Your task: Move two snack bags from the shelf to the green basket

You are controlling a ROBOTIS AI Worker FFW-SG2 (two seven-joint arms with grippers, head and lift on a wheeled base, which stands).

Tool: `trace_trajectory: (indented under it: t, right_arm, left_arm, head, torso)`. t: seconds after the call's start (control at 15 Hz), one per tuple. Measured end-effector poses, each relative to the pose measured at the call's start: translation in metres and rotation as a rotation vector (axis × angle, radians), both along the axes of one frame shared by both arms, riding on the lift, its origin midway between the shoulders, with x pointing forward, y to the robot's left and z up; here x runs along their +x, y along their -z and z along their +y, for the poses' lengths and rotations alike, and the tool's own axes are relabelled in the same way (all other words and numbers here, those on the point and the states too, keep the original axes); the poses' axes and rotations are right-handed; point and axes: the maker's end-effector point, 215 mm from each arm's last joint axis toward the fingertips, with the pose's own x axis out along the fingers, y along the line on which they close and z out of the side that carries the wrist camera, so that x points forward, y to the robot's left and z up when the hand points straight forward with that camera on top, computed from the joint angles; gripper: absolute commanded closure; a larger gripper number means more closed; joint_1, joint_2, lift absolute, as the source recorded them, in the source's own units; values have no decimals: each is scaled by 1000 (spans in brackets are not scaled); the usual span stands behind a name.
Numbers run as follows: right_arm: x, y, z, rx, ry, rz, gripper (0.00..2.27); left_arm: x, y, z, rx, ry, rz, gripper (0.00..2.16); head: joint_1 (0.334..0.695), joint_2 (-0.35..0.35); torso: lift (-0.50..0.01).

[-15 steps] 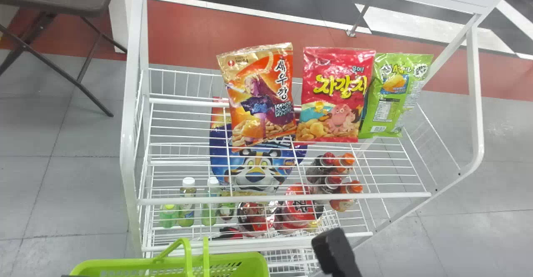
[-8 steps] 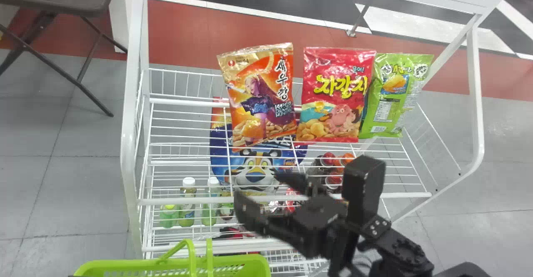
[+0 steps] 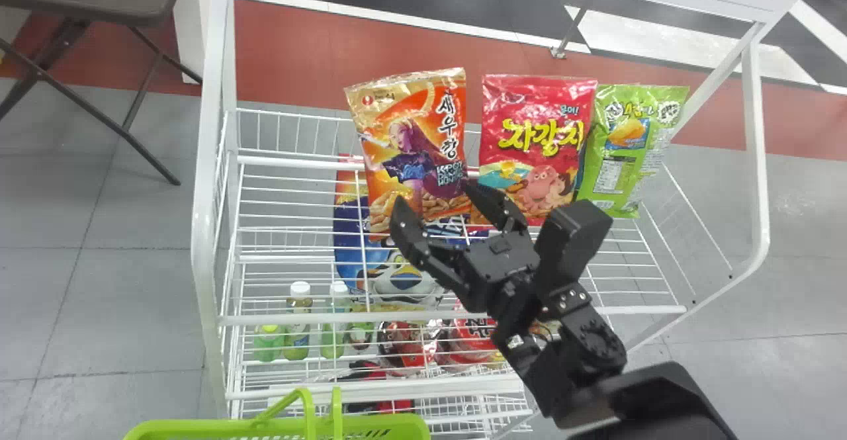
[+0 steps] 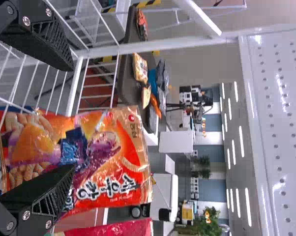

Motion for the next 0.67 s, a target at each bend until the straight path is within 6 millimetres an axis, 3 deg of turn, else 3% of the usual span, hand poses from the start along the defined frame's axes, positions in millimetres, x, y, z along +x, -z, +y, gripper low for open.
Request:
trace_trajectory:
  t: [0.33,0.67]
  right_arm:
    - [50,18,-24,-23,75,-1,124]
    - [85,40,-21,-43,94,32,124]
  left_arm:
    - [-3,5,-2,15,26,9,2121]
    - [-3,8,0,23,30,16,2121]
  head:
    - [695,-350]
    - [695,-350]
  torso:
    - [-17]
    - [-17]
